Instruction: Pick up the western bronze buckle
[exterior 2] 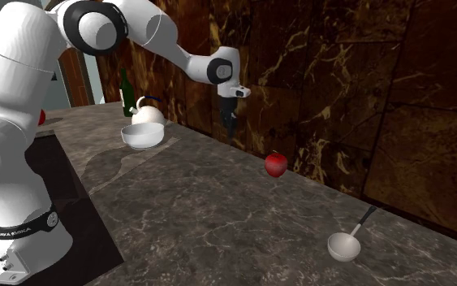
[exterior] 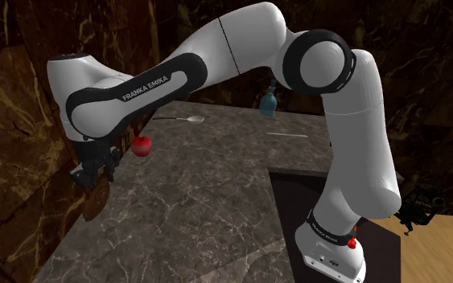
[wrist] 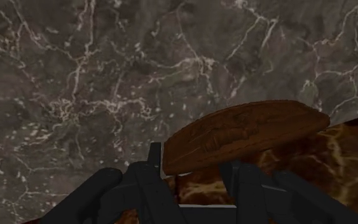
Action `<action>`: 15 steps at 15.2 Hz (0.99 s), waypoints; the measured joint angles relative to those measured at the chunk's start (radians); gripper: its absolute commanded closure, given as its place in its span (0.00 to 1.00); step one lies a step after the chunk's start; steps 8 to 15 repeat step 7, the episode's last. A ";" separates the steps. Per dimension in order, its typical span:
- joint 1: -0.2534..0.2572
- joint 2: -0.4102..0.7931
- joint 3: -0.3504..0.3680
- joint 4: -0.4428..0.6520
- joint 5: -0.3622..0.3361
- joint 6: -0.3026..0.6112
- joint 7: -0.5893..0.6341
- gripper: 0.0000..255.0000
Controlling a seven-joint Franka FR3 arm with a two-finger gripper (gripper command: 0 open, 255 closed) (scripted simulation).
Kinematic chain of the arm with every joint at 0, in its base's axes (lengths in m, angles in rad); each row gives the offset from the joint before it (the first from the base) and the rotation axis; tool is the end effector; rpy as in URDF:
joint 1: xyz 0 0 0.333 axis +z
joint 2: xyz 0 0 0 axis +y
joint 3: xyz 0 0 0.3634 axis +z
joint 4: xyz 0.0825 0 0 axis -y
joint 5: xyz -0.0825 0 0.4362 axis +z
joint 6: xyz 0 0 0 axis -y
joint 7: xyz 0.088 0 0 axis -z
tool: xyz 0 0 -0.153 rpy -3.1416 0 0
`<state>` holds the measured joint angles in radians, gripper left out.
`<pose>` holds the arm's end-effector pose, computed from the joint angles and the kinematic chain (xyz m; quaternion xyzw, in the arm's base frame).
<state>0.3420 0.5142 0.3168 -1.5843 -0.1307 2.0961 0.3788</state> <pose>0.6222 0.4319 0.3226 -0.9882 -0.1514 -0.0010 0.0233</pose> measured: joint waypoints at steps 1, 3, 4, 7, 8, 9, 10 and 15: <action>-0.001 -0.006 0.001 0.004 0.002 -0.009 -0.001 1.00; -0.002 -0.011 0.002 0.020 0.005 -0.031 -0.004 1.00; -0.003 -0.018 0.003 0.028 0.007 -0.045 -0.006 1.00; -0.001 -0.028 0.006 0.048 0.010 -0.075 -0.005 1.00; -0.001 -0.028 0.006 0.048 0.010 -0.075 -0.005 1.00; -0.001 -0.028 0.006 0.048 0.010 -0.075 -0.005 1.00; -0.001 -0.028 0.006 0.048 0.010 -0.075 -0.005 1.00; -0.001 -0.028 0.006 0.048 0.010 -0.075 -0.005 1.00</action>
